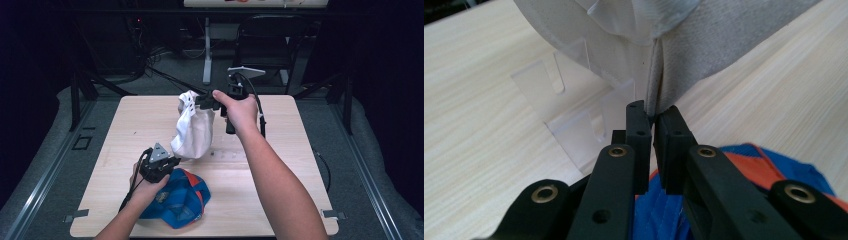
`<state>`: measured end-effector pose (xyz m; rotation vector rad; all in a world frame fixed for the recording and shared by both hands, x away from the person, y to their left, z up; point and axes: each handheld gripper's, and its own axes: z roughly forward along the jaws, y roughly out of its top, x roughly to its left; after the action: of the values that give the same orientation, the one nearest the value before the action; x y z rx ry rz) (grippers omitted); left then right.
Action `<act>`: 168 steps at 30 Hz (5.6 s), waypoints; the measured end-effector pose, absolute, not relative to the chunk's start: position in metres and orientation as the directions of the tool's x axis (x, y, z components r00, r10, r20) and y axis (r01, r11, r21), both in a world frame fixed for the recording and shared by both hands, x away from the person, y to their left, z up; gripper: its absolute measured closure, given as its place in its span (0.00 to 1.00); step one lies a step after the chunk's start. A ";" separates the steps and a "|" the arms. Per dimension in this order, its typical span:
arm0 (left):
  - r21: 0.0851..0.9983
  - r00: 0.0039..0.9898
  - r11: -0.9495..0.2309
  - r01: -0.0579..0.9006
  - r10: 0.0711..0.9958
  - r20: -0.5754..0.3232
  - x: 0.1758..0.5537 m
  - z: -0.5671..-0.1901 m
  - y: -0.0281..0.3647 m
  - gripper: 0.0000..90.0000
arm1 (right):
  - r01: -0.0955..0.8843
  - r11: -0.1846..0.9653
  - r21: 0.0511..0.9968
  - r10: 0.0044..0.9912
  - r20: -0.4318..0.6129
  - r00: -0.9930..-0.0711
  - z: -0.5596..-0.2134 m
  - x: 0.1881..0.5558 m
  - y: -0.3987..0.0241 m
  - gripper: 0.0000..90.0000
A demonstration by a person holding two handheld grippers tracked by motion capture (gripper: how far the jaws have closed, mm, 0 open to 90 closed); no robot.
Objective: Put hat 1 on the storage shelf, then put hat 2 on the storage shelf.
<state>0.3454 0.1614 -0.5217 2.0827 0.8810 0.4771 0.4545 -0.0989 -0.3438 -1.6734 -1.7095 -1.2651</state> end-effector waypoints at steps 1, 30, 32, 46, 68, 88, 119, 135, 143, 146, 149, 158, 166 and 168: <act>0.799 0.682 -0.422 0.429 0.731 0.019 0.346 -0.522 0.162 0.95 | 0.934 -0.144 0.327 0.570 0.799 -0.192 -0.342 0.452 -0.103 0.75; 0.808 0.586 -0.333 0.486 0.810 -0.018 0.311 -0.518 0.227 0.73 | 0.864 -0.024 0.502 0.737 0.593 -0.324 -0.374 0.392 -0.161 0.72; 0.805 0.564 -0.312 0.505 0.825 -0.034 0.306 -0.519 0.241 0.70 | 0.854 -0.009 0.520 0.746 0.572 -0.341 -0.379 0.386 -0.164 0.72; 0.822 0.423 -0.174 0.543 0.902 -0.088 0.298 -0.535 0.293 0.63 | 0.856 0.031 0.516 0.774 0.530 -0.348 -0.423 0.372 -0.164 0.71; 0.792 0.414 -0.204 0.576 0.908 -0.067 0.296 -0.546 0.298 0.60 | 0.841 0.150 0.520 0.751 0.493 -0.439 -0.493 0.318 -0.136 0.72; 0.779 0.417 -0.219 0.587 0.907 -0.060 0.290 -0.551 0.296 0.60 | 0.875 0.192 0.444 0.654 0.607 -0.451 -0.549 0.297 -0.113 0.71; 0.778 0.389 -0.200 0.596 0.919 -0.061 0.286 -0.552 0.304 0.60 | 0.912 0.196 0.360 0.540 0.737 -0.407 -0.567 0.300 -0.088 0.81; 0.777 0.390 -0.204 0.595 0.919 -0.057 0.286 -0.552 0.304 0.60 | 0.920 0.180 0.348 0.568 0.727 -0.386 -0.564 0.301 -0.092 0.86; 0.777 0.393 -0.210 0.594 0.918 -0.053 0.287 -0.552 0.304 0.60 | 0.921 0.180 0.347 0.561 0.733 -0.385 -0.560 0.302 -0.095 0.87; 0.773 0.398 -0.219 0.596 0.916 -0.047 0.287 -0.552 0.302 0.60 | 0.923 0.163 0.348 0.555 0.741 -0.377 -0.558 0.301 -0.095 0.87; 0.775 0.398 -0.220 0.592 0.916 -0.045 0.287 -0.553 0.301 0.60 | 0.921 0.139 0.363 0.542 0.751 -0.378 -0.554 0.301 -0.096 0.87; 0.770 0.412 -0.240 0.591 0.911 -0.033 0.287 -0.554 0.297 0.60 | 0.920 0.166 0.354 0.542 0.747 -0.385 -0.532 0.307 -0.107 0.87; 0.772 0.412 -0.240 0.589 0.911 -0.030 0.288 -0.554 0.297 0.60 | 0.941 0.145 0.306 0.471 0.815 -0.337 -0.503 0.320 -0.116 0.87; 0.771 0.410 -0.240 0.590 0.911 -0.030 0.288 -0.554 0.297 0.60 | 0.945 0.137 0.298 0.442 0.835 -0.328 -0.493 0.323 -0.116 0.87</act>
<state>0.2879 0.2972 -0.5541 1.9441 1.2763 0.5660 0.3233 -0.1158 -0.4931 -1.3297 -1.8477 -1.1358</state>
